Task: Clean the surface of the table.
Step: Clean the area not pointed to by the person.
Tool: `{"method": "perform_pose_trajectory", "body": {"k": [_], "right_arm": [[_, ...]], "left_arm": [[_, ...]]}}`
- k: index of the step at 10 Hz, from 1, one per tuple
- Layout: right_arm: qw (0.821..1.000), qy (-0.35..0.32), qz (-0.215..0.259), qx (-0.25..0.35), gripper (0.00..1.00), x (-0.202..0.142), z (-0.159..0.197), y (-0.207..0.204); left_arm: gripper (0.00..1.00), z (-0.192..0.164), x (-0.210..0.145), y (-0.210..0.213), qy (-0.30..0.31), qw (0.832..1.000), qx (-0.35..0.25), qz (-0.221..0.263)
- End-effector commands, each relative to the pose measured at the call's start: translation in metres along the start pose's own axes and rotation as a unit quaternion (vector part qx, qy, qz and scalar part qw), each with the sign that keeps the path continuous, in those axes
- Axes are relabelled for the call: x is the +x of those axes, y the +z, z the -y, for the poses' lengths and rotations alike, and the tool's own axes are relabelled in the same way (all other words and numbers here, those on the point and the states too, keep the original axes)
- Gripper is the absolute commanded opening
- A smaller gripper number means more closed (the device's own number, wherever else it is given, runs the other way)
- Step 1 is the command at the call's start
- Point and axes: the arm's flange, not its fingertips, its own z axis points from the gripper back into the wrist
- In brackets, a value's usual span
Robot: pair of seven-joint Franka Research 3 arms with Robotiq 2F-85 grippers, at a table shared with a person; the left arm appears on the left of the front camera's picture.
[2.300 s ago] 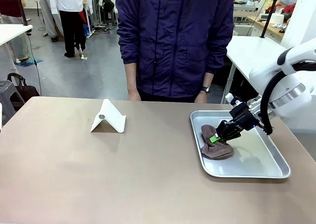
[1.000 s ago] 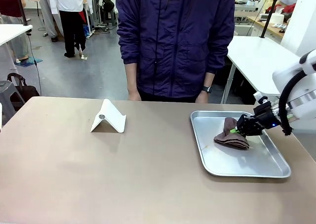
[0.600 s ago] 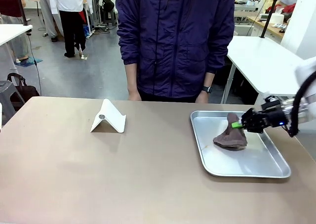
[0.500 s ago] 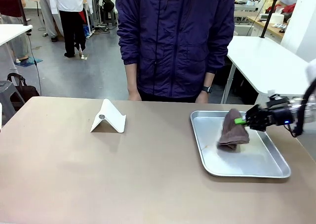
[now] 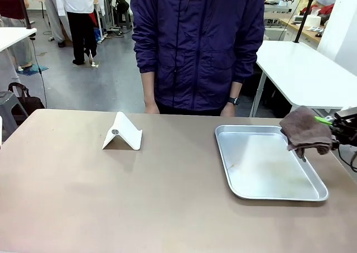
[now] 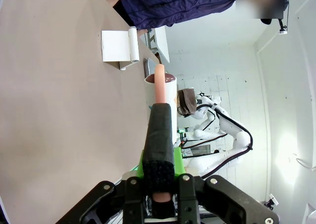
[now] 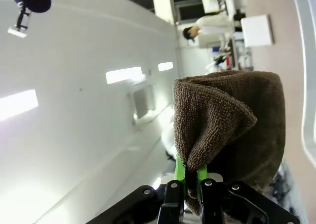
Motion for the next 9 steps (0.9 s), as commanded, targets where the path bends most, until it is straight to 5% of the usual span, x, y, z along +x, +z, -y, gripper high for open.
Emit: {"method": "perform_pose_trajectory", "body": {"k": [1,4,9], "right_arm": [[1.0,-0.014,-0.028,-0.005,0.1,-0.011,-0.002,0.019],[0.999,0.026,-0.016,-0.04,0.1,-0.051,-0.001,0.034],[0.999,0.009,-0.021,-0.032,0.1,-0.043,-0.001,0.039]], "left_arm": [[0.22,0.003,-0.003,-0.001,-0.001,1.0,-0.001,-0.005],[0.22,0.003,-0.003,-0.001,-0.001,1.0,-0.001,-0.005],[0.22,0.003,-0.003,-0.001,-0.001,1.0,-0.001,-0.005]]}}
